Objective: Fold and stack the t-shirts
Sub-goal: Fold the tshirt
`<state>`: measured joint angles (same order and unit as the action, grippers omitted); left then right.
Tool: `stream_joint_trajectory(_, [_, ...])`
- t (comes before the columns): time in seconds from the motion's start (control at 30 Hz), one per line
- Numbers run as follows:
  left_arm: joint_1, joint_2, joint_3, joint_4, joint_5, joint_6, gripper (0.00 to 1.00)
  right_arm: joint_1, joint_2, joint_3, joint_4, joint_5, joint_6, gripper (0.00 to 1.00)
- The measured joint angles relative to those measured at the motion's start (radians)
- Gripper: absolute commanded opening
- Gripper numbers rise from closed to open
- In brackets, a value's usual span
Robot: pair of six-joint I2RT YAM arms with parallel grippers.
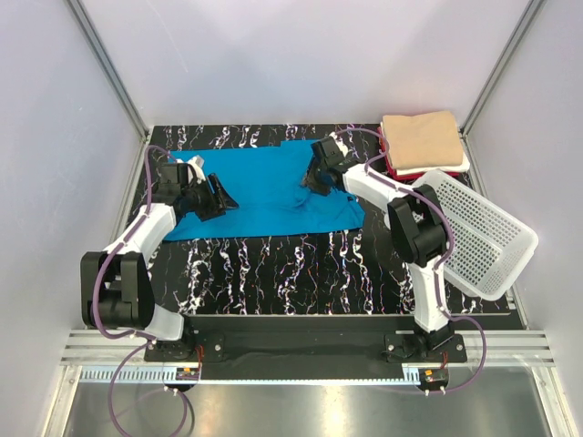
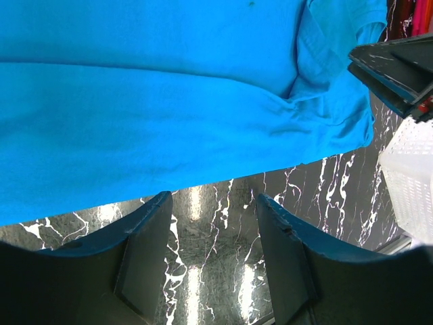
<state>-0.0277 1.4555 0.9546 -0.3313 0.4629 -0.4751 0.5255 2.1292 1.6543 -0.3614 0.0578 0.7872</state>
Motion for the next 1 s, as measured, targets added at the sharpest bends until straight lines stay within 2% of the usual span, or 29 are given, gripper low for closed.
stream_joint_trajectory(0.47, [0.020,-0.032,0.000,-0.031,-0.099,0.002,0.58,0.056,0.150,0.186,-0.010,-0.087,0.086,0.47])
stream_joint_trajectory(0.8, [0.024,-0.043,0.003,-0.037,-0.129,0.004,0.58,0.068,0.150,0.158,0.025,-0.113,0.092,0.45])
stream_joint_trajectory(1.0, [0.024,0.064,0.079,-0.036,-0.110,-0.018,0.58,0.064,0.150,0.176,0.011,-0.177,0.013,0.43])
